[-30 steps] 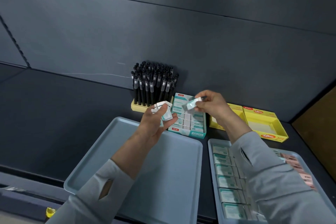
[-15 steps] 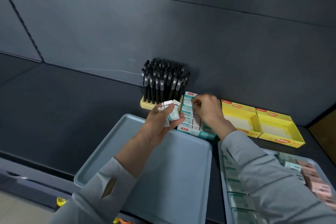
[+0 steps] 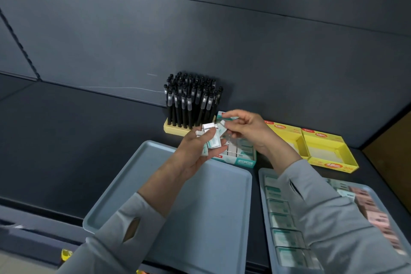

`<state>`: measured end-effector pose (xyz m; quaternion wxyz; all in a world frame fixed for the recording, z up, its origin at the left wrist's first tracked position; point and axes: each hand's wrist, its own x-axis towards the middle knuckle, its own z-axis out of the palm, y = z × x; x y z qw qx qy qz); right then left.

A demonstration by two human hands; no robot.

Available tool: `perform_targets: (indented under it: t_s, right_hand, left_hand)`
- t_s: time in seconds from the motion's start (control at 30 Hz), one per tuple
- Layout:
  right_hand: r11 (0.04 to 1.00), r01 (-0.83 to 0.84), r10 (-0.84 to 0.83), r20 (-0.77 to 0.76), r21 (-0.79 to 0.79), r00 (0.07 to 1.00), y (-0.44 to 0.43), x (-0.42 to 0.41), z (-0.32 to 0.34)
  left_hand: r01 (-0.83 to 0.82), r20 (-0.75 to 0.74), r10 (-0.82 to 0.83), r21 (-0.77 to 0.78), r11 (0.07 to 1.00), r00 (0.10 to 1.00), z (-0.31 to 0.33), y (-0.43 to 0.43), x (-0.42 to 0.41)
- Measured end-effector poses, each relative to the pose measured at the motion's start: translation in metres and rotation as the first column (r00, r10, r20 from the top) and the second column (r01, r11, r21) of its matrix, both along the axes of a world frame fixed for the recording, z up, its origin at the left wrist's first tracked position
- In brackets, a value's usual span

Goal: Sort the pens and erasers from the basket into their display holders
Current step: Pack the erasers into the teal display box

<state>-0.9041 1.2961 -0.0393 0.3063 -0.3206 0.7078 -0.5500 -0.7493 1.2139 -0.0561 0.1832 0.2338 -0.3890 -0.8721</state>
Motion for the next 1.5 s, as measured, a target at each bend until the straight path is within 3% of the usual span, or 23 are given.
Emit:
perform_targets:
  t_s: [0.13, 0.2, 0.27, 0.33, 0.43, 0.5, 0.7, 0.93, 1.17, 1.37, 1.43, 1.5]
  right_hand:
    - [0.964, 0.262, -0.264, 0.037, 0.047, 0.964, 0.011, -0.011, -0.007]
    - [0.948, 0.300, -0.306, 0.044, 0.110, 0.951, 0.014, -0.013, -0.015]
    - [0.947, 0.278, -0.279, -0.012, 0.162, 0.960, 0.014, -0.013, -0.020]
    - [0.943, 0.234, -0.185, -0.210, 0.235, 0.960, 0.013, -0.012, -0.020]
    - [0.898, 0.244, 0.030, -0.605, 0.366, 0.796, 0.008, -0.008, -0.021]
    - [0.896, 0.259, 0.088, -0.715, 0.361, 0.693, 0.003, -0.005, -0.025]
    - [0.910, 0.283, 0.072, -0.788, 0.304, 0.612, -0.007, -0.007, -0.030]
    - [0.926, 0.240, 0.118, -0.826, 0.292, 0.552, -0.006, -0.007, -0.035]
    - [0.896, 0.300, 0.096, -0.804, 0.326, 0.587, -0.013, -0.006, -0.032]
    - [0.925, 0.261, 0.028, -0.733, 0.277, 0.680, -0.008, -0.007, -0.028]
    - [0.962, 0.213, -0.068, -0.603, 0.172, 0.795, -0.004, -0.001, -0.017]
    - [0.994, 0.078, -0.047, -0.339, 0.078, 0.939, -0.001, 0.008, -0.005]
  left_hand:
    - [-0.093, 0.033, 0.093, 0.018, 0.995, 0.995, -0.002, -0.001, 0.000]
    - [-0.132, 0.055, 0.129, 0.057, 0.990, 0.990, -0.001, -0.002, 0.001]
    - [-0.160, 0.087, 0.152, 0.100, 0.982, 0.985, 0.001, -0.004, 0.002]
    - [-0.179, 0.119, 0.163, 0.140, 0.974, 0.979, 0.005, -0.004, 0.003]
    - [-0.201, 0.141, 0.173, 0.217, 0.955, 0.975, 0.009, -0.005, 0.002]
    - [-0.184, 0.126, 0.160, 0.205, 0.961, 0.979, 0.008, -0.006, 0.002]
    - [-0.086, 0.038, 0.086, 0.000, 0.996, 0.996, -0.006, -0.005, 0.004]
    - [-0.137, 0.090, 0.137, -0.009, 0.991, 0.986, -0.009, -0.006, 0.004]
    - [-0.142, 0.124, 0.147, -0.052, 0.989, 0.981, -0.011, -0.004, 0.000]
    - [-0.138, 0.119, 0.151, -0.108, 0.984, 0.981, -0.011, -0.005, 0.002]
    - [-0.142, 0.128, 0.161, -0.147, 0.979, 0.979, -0.009, -0.004, 0.003]
    - [-0.136, 0.142, 0.163, -0.183, 0.974, 0.976, -0.008, -0.003, 0.002]
